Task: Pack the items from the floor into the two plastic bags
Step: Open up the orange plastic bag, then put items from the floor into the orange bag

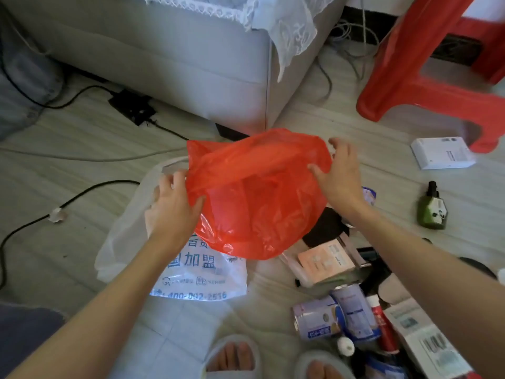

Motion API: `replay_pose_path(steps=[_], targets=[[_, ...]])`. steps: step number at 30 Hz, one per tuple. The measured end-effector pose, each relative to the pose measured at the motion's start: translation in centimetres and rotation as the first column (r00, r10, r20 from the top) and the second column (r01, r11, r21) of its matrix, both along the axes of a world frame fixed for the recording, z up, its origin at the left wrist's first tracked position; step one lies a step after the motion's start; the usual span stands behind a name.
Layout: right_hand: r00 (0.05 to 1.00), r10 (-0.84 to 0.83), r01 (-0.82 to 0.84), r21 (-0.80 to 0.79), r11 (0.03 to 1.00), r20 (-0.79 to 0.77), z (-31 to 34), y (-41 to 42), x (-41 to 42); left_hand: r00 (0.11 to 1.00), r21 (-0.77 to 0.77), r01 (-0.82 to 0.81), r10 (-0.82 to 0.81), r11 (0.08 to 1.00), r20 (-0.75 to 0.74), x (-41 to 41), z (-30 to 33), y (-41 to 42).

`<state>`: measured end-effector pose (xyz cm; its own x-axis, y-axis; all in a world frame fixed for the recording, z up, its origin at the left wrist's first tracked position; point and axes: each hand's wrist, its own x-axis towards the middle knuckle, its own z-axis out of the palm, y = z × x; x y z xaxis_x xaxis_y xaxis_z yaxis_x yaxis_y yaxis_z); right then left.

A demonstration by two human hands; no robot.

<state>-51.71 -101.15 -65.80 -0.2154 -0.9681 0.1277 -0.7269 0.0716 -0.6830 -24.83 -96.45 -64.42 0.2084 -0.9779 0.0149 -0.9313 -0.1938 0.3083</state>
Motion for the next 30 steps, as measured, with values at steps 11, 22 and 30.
replay_pose_path(steps=[11, 22, 30], targets=[[0.339, 0.507, -0.675, 0.170, 0.718, -0.792, -7.4, 6.5, 2.7, 0.813, 0.022, 0.429, -0.397, 0.903, 0.426, -2.2, -2.7, -4.4], [0.336, 0.304, -0.611, 0.040, 0.791, -0.892, -7.0, 1.6, 0.8, 0.806, 0.049, 0.355, -0.332, 0.934, 0.490, -0.4, -4.4, -7.8], [0.242, 0.375, -0.740, 0.080, 0.668, -0.895, -9.7, 2.7, -0.4, 0.904, -0.034, 0.361, -0.340, 0.932, 0.261, -2.0, -3.7, -9.0]])
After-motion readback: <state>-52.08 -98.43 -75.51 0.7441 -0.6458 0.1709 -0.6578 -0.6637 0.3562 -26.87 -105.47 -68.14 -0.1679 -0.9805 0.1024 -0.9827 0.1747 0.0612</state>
